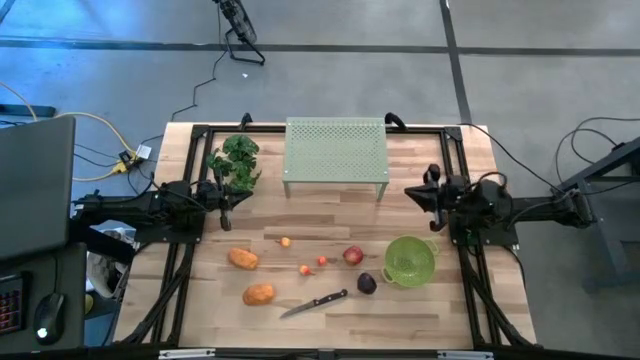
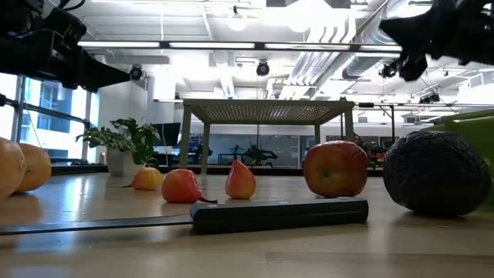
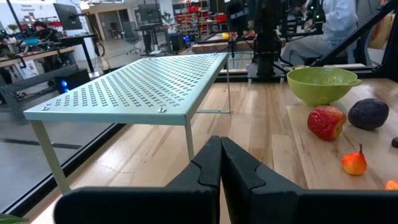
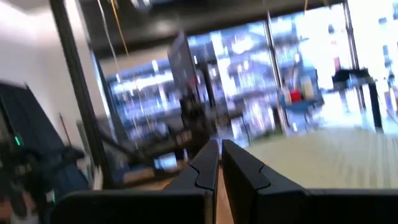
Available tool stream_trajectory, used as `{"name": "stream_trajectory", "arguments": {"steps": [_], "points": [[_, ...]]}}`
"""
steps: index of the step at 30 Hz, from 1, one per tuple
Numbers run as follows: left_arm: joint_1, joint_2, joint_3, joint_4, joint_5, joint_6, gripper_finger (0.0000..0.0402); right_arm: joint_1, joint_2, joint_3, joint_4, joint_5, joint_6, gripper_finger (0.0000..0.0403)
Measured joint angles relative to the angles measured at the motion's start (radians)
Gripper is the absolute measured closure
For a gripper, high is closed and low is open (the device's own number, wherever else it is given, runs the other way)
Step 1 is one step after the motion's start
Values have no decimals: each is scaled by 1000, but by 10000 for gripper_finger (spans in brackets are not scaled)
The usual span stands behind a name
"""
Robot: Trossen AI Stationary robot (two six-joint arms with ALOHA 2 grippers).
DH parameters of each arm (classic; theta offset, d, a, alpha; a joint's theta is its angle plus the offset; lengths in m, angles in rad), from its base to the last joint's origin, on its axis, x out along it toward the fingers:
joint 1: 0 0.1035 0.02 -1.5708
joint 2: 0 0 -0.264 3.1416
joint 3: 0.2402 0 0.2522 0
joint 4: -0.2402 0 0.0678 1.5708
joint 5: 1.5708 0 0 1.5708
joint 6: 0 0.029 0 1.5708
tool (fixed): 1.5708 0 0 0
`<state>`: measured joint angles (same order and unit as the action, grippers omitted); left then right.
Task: Pick & Place Fruit
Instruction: Put the strainer bowl on the shelf
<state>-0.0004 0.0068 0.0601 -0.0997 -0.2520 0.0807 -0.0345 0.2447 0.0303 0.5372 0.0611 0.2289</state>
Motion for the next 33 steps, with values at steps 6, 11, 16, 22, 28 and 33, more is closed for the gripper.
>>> {"name": "stream_trajectory", "arguments": {"steps": [6,11,16,22,28,33], "points": [[0,0,-3,39,56,-103,401,0,0,0,152,4,-24,389],[0,0,-3,41,134,-268,401,0,0,0,226,18,-24,389],[0,0,-3,48,134,-269,401,0,0,0,261,19,-24,374],[0,0,-5,84,133,-265,401,0,0,0,261,19,-24,314],[0,0,-5,109,132,-265,401,0,1,42,209,19,-30,263],[0,0,-4,111,132,-265,401,0,1,120,41,19,-52,248]]}}
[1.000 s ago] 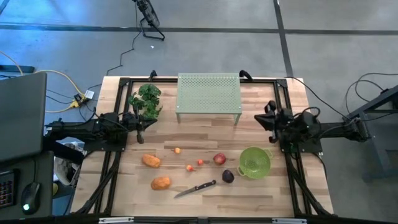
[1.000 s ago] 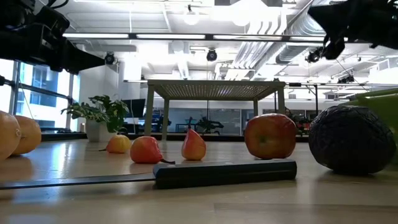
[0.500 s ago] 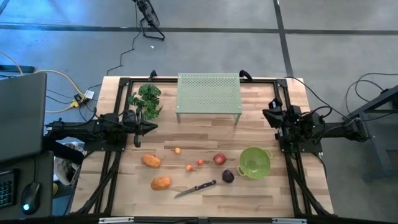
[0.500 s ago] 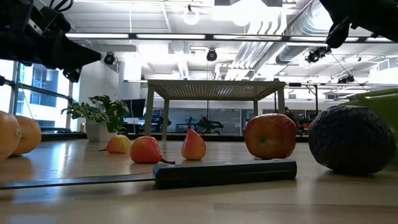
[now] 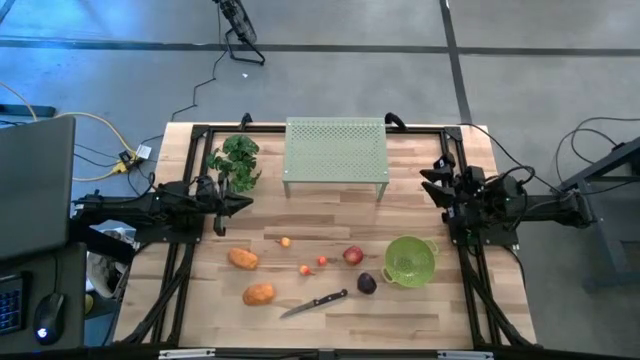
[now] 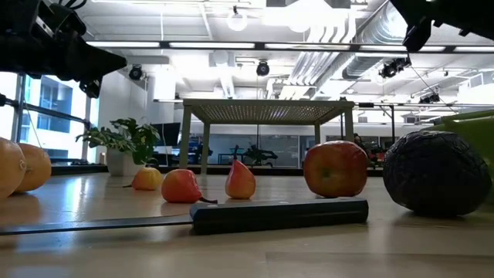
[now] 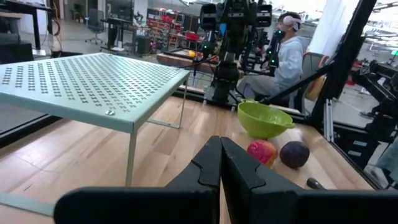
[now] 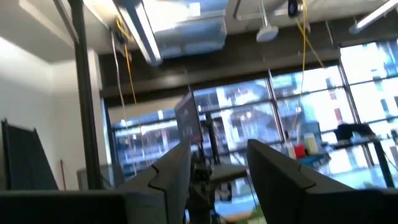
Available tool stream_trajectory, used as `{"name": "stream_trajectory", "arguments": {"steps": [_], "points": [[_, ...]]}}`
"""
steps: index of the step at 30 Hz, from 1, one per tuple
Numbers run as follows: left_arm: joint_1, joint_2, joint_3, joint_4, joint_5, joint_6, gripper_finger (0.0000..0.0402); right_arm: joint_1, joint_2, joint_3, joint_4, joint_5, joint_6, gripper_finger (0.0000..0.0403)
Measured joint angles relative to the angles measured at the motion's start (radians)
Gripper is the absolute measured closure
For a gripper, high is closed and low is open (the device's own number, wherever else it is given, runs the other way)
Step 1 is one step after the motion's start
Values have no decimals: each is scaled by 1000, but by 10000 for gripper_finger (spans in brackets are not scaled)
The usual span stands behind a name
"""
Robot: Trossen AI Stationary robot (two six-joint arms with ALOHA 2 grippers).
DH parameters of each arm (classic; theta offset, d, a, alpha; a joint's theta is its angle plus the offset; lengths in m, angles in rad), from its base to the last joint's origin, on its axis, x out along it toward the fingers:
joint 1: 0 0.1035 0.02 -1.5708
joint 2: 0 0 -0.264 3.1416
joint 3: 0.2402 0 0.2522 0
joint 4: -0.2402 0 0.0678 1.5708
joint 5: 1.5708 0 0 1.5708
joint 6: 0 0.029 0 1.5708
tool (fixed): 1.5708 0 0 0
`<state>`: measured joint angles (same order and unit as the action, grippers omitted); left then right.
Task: Pick & Place Fruit
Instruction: Put the strainer bowl on the shelf
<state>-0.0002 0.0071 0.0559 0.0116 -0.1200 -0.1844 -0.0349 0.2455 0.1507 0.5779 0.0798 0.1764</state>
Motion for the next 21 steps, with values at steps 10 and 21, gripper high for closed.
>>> {"name": "stream_trajectory", "arguments": {"steps": [10,21], "points": [[0,0,2,-15,-6,0,401,0,0,165,-383,47,134,247],[0,0,3,-29,-5,4,401,10,53,312,-683,53,135,247]]}}
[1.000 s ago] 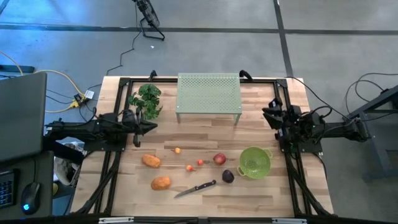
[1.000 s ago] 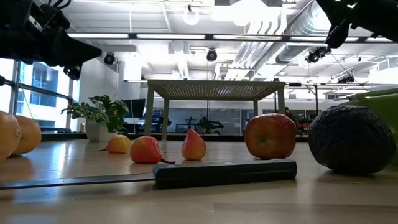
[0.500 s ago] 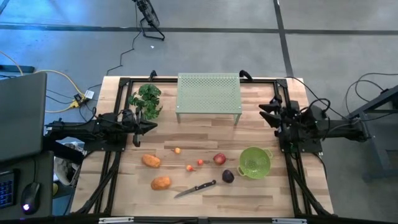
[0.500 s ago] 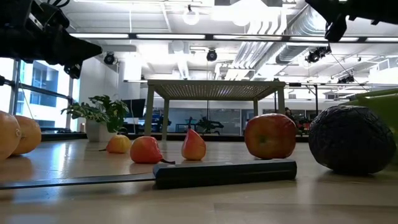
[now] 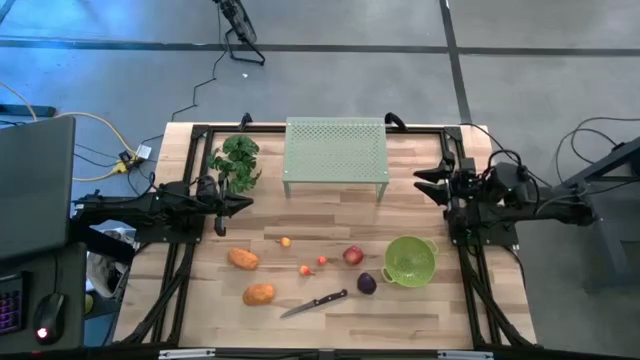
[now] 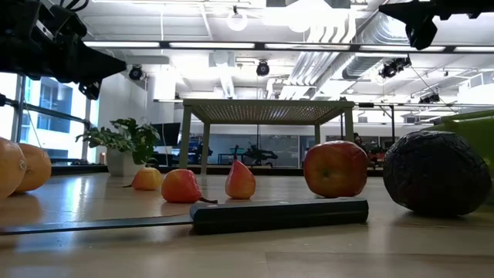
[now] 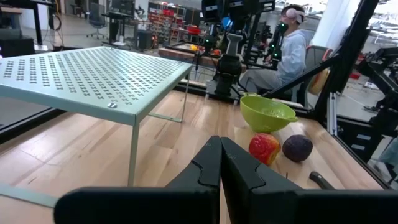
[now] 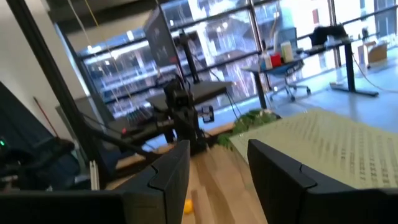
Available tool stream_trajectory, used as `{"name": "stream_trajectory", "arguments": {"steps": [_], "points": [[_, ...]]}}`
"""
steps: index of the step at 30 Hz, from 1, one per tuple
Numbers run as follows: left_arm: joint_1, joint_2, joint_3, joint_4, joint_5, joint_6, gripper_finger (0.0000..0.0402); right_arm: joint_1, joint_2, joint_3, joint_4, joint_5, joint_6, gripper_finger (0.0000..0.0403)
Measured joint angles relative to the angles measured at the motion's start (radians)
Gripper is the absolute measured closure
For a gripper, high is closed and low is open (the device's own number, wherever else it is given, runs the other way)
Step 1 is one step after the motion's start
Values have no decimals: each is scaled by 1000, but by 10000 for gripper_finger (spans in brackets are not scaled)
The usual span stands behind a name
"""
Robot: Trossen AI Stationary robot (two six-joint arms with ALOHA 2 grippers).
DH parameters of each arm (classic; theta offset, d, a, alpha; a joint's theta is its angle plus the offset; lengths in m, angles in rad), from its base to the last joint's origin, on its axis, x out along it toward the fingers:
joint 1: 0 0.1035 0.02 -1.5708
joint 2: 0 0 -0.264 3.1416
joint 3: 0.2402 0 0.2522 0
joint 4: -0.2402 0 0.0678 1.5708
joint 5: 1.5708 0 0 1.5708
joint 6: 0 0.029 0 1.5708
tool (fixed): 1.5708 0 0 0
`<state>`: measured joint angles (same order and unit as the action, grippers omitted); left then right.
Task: Pick & Place Fruit
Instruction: Put the strainer bowl on the shelf
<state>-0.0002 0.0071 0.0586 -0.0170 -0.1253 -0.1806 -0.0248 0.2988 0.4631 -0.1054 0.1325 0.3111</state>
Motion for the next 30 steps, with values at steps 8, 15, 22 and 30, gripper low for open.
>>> {"name": "stream_trajectory", "arguments": {"steps": [8,15,22,30], "points": [[0,0,0,12,-4,0,401,1,126,111,-213,-31,-26,247],[0,0,0,0,-7,-9,401,1,228,180,-303,-93,-98,247],[0,0,-7,1,-7,-11,401,2,291,201,-369,-116,-135,247],[0,0,-8,-1,-6,-8,401,82,385,201,-504,-135,-79,247]]}}
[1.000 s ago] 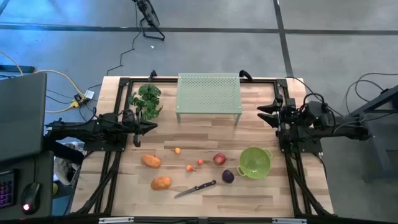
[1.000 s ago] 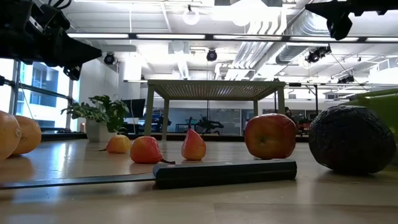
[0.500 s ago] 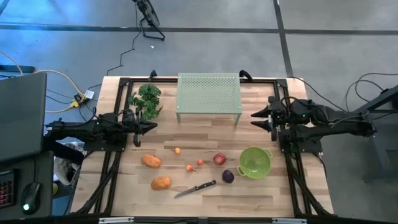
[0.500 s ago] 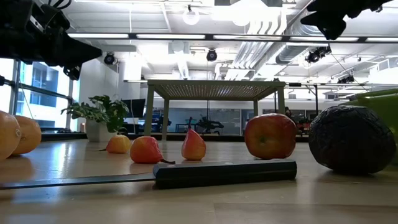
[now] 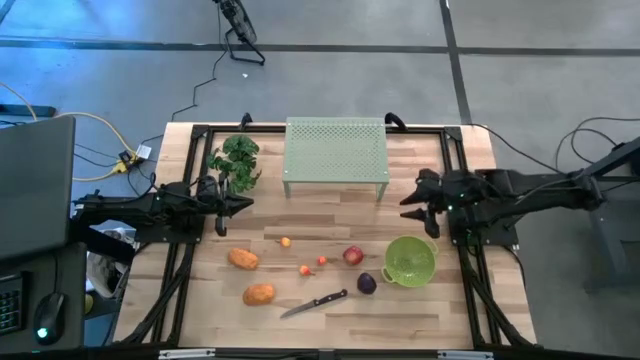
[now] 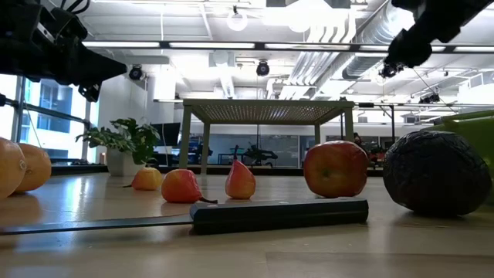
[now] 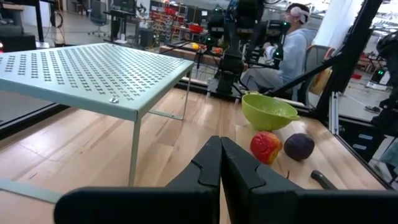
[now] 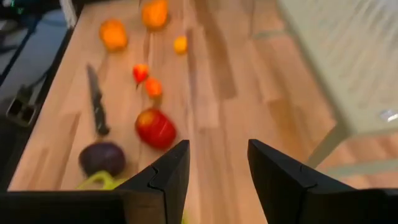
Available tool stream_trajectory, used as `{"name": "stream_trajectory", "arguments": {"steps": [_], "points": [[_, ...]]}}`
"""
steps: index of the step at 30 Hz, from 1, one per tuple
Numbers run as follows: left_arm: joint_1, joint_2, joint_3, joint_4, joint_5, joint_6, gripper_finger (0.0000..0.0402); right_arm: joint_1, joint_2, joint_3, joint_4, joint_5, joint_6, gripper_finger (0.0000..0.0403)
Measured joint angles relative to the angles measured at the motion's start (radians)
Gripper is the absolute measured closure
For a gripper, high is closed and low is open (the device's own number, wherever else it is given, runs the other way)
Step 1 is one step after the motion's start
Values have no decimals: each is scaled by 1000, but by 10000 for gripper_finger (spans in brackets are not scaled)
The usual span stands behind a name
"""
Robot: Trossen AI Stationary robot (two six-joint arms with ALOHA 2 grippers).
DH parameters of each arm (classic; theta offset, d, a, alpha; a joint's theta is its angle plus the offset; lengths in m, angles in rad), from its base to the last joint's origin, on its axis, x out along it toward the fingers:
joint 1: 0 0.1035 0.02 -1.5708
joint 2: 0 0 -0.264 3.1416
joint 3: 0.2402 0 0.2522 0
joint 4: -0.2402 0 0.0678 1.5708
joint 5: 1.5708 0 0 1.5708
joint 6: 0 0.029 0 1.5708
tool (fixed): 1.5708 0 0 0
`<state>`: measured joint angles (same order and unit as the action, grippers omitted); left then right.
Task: Pick & Place Fruit
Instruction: Put the strainer bowl on the shelf
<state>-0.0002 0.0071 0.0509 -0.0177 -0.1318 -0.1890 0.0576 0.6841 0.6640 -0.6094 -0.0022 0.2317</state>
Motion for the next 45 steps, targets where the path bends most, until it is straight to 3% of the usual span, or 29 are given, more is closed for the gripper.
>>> {"name": "stream_trajectory", "arguments": {"steps": [17,45], "points": [[0,0,1,-27,5,0,401,192,265,0,-85,63,47,247],[0,0,-3,2,-2,80,401,200,475,0,-106,80,-19,247]]}}
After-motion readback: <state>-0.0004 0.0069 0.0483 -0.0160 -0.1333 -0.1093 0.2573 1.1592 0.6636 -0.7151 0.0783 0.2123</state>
